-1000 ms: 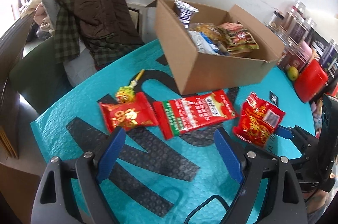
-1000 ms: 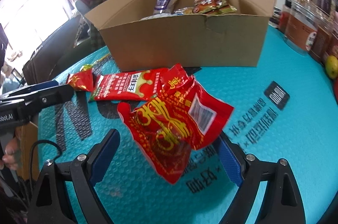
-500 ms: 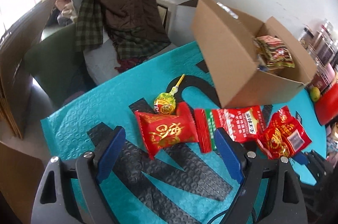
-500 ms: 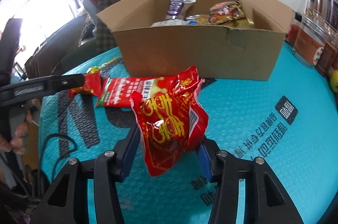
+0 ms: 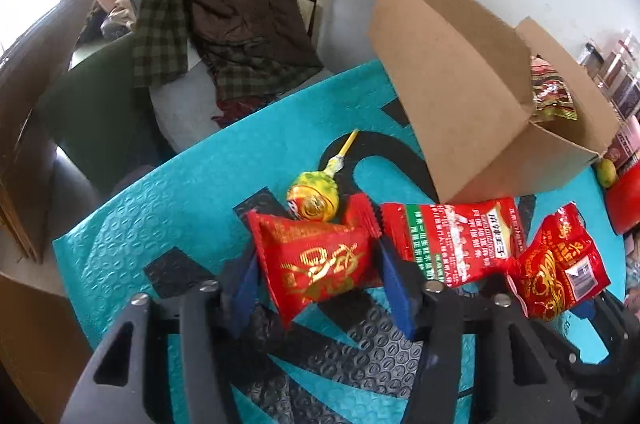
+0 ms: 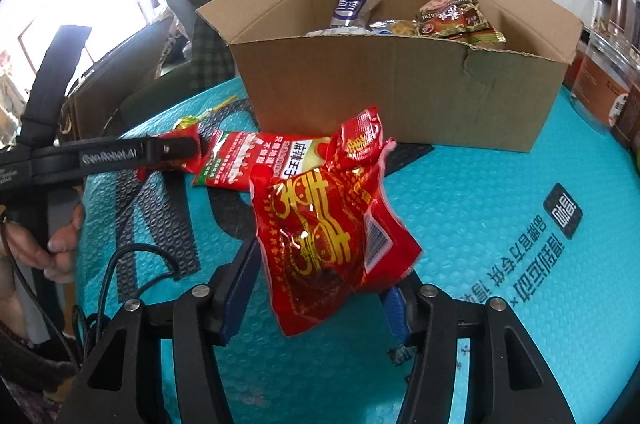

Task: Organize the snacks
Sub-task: 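Grasp a small red candy packet with left tool while right tool grasps a large red packet, then lift both red packets and carry them toward the cardboard box, then lower both red packets into the box and open both tools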

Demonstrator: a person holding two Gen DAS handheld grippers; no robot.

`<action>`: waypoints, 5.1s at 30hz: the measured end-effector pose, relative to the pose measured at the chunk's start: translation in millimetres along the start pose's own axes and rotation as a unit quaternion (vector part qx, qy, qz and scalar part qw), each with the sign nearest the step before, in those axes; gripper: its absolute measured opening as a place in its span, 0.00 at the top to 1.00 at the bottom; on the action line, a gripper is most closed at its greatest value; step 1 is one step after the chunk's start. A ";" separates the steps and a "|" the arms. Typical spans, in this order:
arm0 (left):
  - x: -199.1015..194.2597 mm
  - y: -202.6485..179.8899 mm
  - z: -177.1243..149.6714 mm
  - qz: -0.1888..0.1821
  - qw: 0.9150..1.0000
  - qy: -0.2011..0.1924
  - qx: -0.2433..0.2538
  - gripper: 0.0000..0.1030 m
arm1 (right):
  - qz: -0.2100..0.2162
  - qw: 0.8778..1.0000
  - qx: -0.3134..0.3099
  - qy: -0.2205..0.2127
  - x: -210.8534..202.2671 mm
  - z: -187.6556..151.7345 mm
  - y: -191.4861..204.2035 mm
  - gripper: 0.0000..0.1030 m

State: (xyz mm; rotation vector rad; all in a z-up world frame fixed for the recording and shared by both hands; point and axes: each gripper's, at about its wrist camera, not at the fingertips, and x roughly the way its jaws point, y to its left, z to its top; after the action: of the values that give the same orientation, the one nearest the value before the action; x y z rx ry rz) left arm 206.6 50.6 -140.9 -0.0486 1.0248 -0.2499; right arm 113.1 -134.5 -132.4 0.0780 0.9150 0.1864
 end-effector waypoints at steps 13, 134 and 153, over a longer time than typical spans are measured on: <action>-24.2 -6.1 -31.8 -0.042 0.999 0.023 0.008 0.59 | 0.018 1.000 -0.002 -0.010 -6.5 -6.6 6.3 0.67; -139.1 -125.1 44.3 -0.147 0.962 -0.173 0.151 0.62 | -0.033 0.987 -0.023 -0.154 -131.4 58.1 -9.2 0.55; -104.4 -133.8 129.3 -0.139 0.959 -0.209 0.133 0.62 | -0.053 0.980 -0.045 -0.185 -105.0 143.3 -44.1 0.55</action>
State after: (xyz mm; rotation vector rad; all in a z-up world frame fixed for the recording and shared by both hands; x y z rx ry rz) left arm 240.5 -65.2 35.0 0.0003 0.5533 -0.6058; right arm 170.0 -196.3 30.3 -0.0209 0.5378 0.1084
